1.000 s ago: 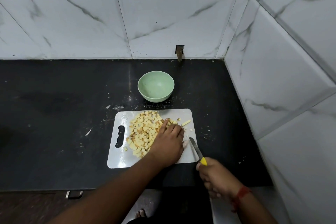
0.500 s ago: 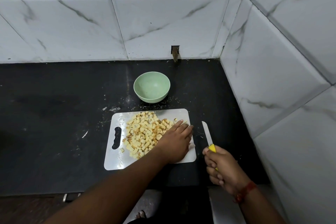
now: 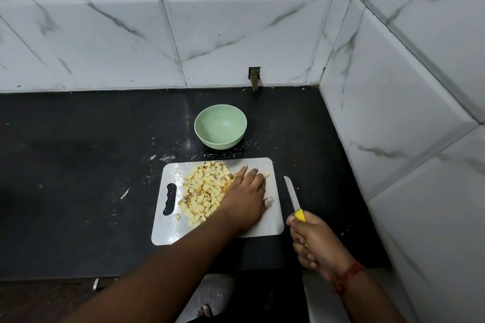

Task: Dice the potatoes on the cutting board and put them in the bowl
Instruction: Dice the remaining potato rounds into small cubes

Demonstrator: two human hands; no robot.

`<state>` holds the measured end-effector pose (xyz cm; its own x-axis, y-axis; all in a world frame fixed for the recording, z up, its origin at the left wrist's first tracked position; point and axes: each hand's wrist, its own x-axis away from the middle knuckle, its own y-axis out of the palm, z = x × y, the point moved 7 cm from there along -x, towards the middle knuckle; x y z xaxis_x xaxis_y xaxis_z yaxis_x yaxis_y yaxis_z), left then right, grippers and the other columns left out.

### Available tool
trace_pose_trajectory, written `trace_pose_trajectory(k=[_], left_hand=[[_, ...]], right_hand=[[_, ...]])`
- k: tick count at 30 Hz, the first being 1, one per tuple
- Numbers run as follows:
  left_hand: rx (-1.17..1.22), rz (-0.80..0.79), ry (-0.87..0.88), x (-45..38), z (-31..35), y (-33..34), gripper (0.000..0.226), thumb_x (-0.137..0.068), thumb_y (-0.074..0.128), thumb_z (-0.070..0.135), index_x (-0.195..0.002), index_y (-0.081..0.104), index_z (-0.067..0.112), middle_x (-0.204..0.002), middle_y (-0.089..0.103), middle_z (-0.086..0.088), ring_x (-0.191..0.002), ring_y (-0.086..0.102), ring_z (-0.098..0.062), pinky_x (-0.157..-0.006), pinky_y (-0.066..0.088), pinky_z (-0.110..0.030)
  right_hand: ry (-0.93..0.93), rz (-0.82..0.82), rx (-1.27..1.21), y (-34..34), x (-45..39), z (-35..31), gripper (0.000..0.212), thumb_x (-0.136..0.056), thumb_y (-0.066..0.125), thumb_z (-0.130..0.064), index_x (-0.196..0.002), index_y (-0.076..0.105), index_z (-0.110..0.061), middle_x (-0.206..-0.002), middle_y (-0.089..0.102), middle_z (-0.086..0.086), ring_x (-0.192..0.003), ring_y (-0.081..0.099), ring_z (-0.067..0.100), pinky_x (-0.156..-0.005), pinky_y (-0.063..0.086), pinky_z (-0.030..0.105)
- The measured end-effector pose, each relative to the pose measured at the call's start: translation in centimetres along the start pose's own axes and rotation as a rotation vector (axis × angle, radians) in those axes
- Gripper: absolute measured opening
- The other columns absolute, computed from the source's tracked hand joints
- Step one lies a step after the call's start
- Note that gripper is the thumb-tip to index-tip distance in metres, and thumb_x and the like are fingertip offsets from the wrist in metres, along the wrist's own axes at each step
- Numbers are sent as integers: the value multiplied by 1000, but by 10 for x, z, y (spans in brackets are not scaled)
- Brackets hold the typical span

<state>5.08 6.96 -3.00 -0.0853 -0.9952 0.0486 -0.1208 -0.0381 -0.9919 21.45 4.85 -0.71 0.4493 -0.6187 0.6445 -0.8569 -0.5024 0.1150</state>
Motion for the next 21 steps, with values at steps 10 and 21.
trace_pose_trajectory(k=[10,21], left_hand=[[83,-11,138,6,-21,4,59,-107,26,47,-155,41,15,-158,40,-2,-149,27,-24,-127,1,-45],[85,56,85,10,-14,10,68,-103,18,50,-144,56,11,-142,52,-3,-141,39,-27,-126,9,-49]], right_hand=[[-98,198,842,-5,-26,-10,20,-101,42,-23,-83,42,-15,-78,51,5,-67,48,19,-60,38,30],[-34,223,1075,14,-56,-18,20,-97,39,-9,-113,49,-4,-117,61,18,-105,61,33,-74,40,26]])
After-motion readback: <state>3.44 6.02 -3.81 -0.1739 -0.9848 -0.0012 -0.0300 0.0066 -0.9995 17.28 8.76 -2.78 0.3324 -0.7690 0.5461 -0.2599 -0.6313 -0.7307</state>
